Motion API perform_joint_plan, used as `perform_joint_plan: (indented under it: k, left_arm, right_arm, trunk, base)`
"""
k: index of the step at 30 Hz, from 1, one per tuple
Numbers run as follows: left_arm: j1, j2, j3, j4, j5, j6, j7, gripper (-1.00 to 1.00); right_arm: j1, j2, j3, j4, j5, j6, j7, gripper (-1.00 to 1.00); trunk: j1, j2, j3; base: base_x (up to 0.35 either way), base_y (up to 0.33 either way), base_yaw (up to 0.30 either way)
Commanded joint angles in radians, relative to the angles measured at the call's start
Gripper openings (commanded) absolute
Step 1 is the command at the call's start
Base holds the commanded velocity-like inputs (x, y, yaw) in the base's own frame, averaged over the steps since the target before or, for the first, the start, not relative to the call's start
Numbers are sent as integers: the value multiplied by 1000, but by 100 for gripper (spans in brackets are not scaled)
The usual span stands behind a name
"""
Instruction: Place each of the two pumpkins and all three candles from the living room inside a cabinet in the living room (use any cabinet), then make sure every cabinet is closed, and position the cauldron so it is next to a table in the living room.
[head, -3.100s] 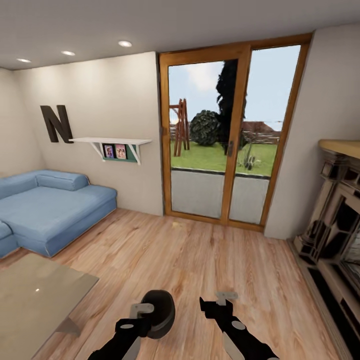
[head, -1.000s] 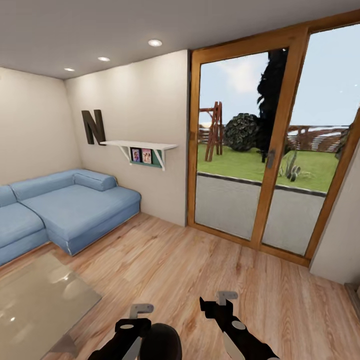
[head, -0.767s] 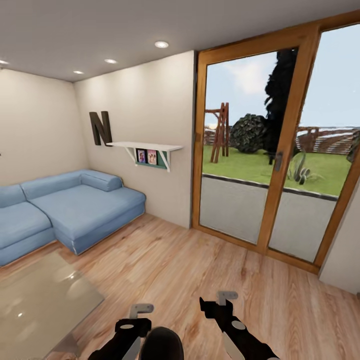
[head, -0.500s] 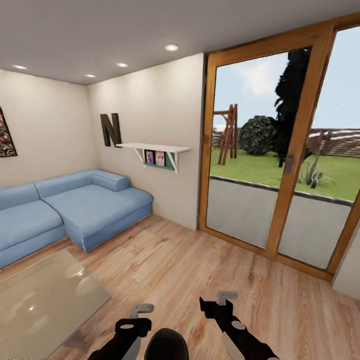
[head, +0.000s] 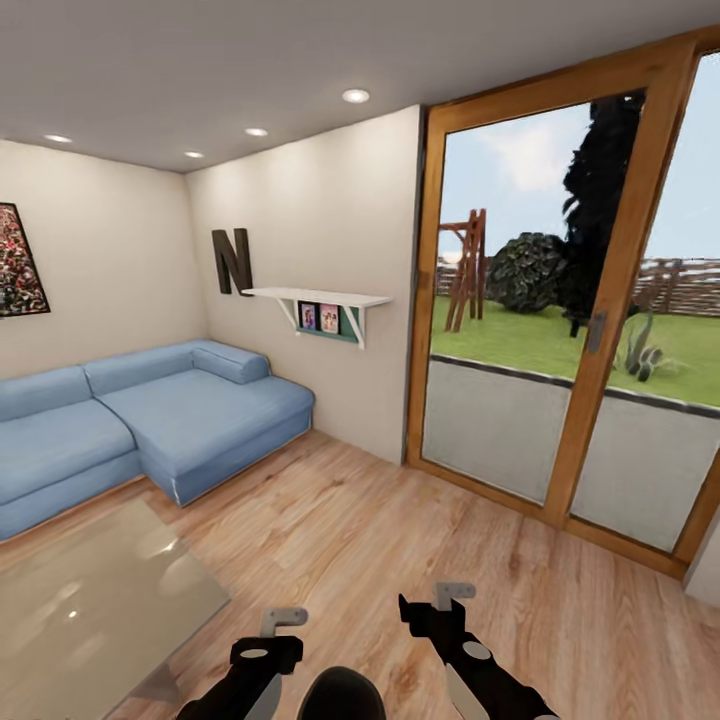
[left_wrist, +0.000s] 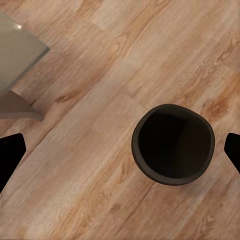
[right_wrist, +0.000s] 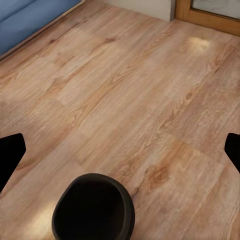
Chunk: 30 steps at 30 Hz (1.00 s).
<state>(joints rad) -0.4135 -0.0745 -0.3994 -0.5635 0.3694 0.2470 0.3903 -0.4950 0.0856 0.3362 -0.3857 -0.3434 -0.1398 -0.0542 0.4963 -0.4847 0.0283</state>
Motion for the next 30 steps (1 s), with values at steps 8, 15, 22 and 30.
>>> perform_joint_plan:
  k: [8,15,22,30]
  left_arm:
    - [-1,1,-7,0,5,8,7,100]
    - [-1,-1,-6,-1,4,12,2,100]
    - [-6,-2,-4,1,12,58,2,100]
    - [-18,-3,-3,46,36,109,5,100]
  right_arm:
    - [-1,0,11,1,-8,-4,-6,100]
    - [-1,1,24,3,-10,5,-11,100]
    - [-4,5,17,10,-20,258,-61,100]
    - [-15,26,13,4,-24,482,-116,100]
  trunk:
    - [0,-1,3]
    - [0,-1,3]
    - [0,-1,3]
    - [0,-1,3]
  base:
    - [46,1,106]
    - [44,0,10]
    - [5,0,1]
    - [0,0,0]
